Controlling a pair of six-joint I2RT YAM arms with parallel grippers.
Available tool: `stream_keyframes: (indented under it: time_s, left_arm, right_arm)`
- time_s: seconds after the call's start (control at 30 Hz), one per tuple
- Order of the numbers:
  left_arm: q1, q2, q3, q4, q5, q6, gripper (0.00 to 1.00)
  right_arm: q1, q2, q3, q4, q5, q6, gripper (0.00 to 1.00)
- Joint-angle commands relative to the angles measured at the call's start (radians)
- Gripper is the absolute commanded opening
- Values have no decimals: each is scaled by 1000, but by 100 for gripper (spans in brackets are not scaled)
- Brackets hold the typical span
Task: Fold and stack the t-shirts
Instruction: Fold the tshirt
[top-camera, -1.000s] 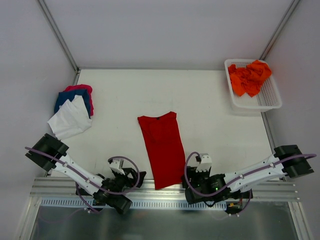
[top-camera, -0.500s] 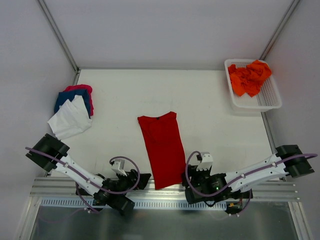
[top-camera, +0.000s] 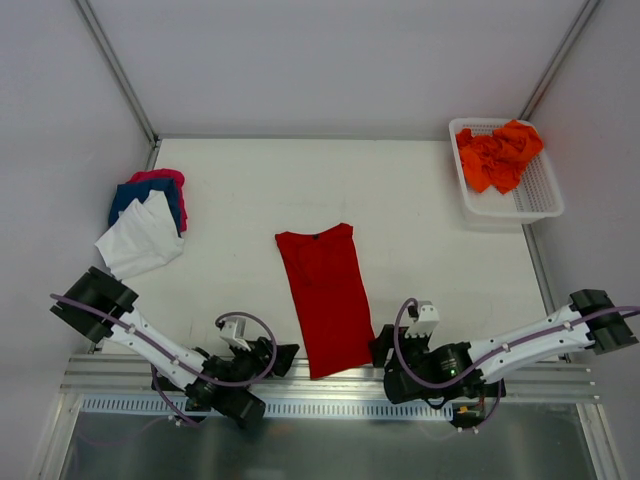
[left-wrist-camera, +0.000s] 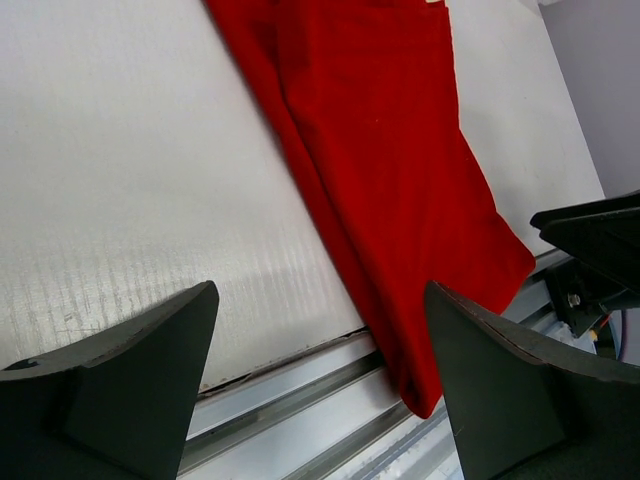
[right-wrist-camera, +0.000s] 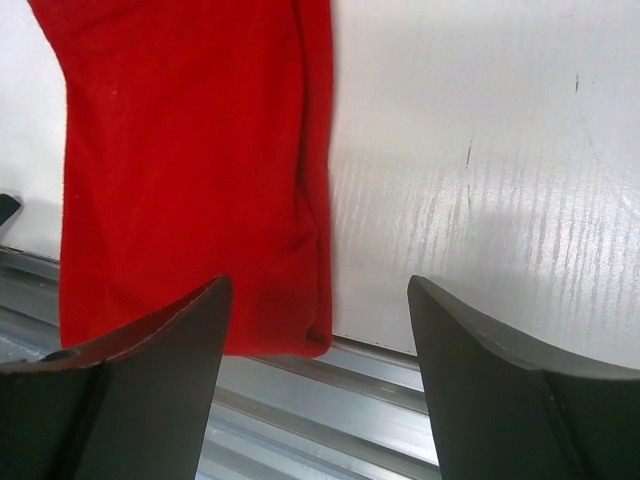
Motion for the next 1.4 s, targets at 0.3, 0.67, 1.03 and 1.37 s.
stream_keyframes:
  time_s: [0.3, 0.67, 1.03, 1.37]
  left_arm:
    - [-390, -159, -113, 53, -102, -587, 88]
    - [-355, -12, -196, 332, -54, -595, 91]
    - [-323, 102, -201, 473, 21, -592, 91]
    - [-310, 200, -212, 611, 18, -586, 91]
  right_arm:
    - [7, 89, 6, 36, 39, 58, 77]
    - [4, 94, -25, 102, 42, 69, 80]
    - [-13, 123, 0, 102, 42, 55, 82]
    - [-25, 128, -2, 125, 34, 32, 83]
